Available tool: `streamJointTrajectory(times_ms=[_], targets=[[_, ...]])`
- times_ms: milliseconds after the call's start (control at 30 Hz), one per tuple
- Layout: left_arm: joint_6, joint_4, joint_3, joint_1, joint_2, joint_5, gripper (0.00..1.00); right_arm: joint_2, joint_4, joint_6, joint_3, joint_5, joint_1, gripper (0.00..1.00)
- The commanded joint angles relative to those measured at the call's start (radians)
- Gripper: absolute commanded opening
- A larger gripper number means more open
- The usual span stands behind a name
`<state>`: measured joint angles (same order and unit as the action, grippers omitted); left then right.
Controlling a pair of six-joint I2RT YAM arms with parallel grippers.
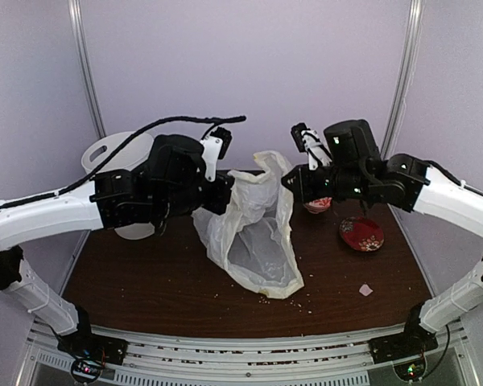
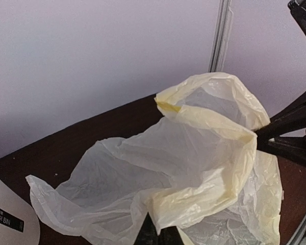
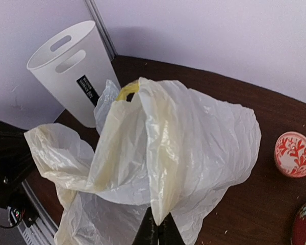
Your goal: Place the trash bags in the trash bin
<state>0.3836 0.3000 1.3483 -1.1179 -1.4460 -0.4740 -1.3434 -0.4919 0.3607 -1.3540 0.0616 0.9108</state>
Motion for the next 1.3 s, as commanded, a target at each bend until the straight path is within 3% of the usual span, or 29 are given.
streamJointTrajectory(times_ms=[0, 200, 300, 333, 467, 533, 600, 667, 733, 800, 967, 1133, 1267], targets=[[-0.08, -0.021, 0.245, 0.067, -0.111, -0.046, 0.0, -0.159, -0.063, -0.093, -0.321, 0.108, -0.087, 0.0], [-0.304, -0.059, 0.718, 0.073, -0.267, -0.038, 0.0, -0.339, -0.18, -0.22, -0.976, 0.173, -0.092, 0.0], [-0.409, -0.108, 0.902, 0.057, -0.277, 0.011, 0.0, -0.27, -0.089, -0.268, -1.042, 0.142, -0.045, 0.0], [-0.449, -0.152, 0.902, 0.042, -0.258, 0.022, 0.0, -0.232, -0.031, -0.302, -1.026, 0.137, -0.015, 0.0], [-0.62, -0.396, 0.663, -0.052, -0.119, 0.028, 0.0, -0.069, 0.091, -0.442, -0.825, 0.221, 0.145, 0.0], [-0.595, -0.399, 0.465, -0.069, -0.042, -0.006, 0.0, 0.0, 0.086, -0.46, -0.645, 0.257, 0.186, 0.0], [-0.492, -0.379, 0.16, -0.068, 0.035, -0.093, 0.0, 0.078, 0.063, -0.443, -0.371, 0.278, 0.195, 0.0], [-0.3, -0.309, -0.163, -0.068, 0.088, -0.176, 0.0, 0.155, 0.087, -0.354, 0.009, 0.32, 0.196, 0.0], [-0.094, -0.207, -0.378, -0.077, 0.116, -0.053, 0.0, 0.194, 0.065, -0.228, 0.295, 0.189, 0.197, 0.0], [0.052, -0.148, -0.487, -0.114, 0.149, 0.031, 0.0, 0.238, 0.058, -0.097, 0.451, 0.054, 0.233, 0.0], [0.173, -0.086, -0.518, -0.163, 0.284, -0.012, 0.0, 0.36, 0.067, 0.069, 0.472, 0.063, 0.357, 0.0], [0.027, -0.09, -0.36, -0.161, 0.274, -0.142, 0.0, 0.27, 0.005, -0.043, 0.25, 0.074, 0.357, 0.0], [-0.143, -0.108, -0.122, -0.124, 0.161, -0.198, 0.0, 0.127, -0.078, -0.145, -0.003, 0.213, 0.306, 0.0]])
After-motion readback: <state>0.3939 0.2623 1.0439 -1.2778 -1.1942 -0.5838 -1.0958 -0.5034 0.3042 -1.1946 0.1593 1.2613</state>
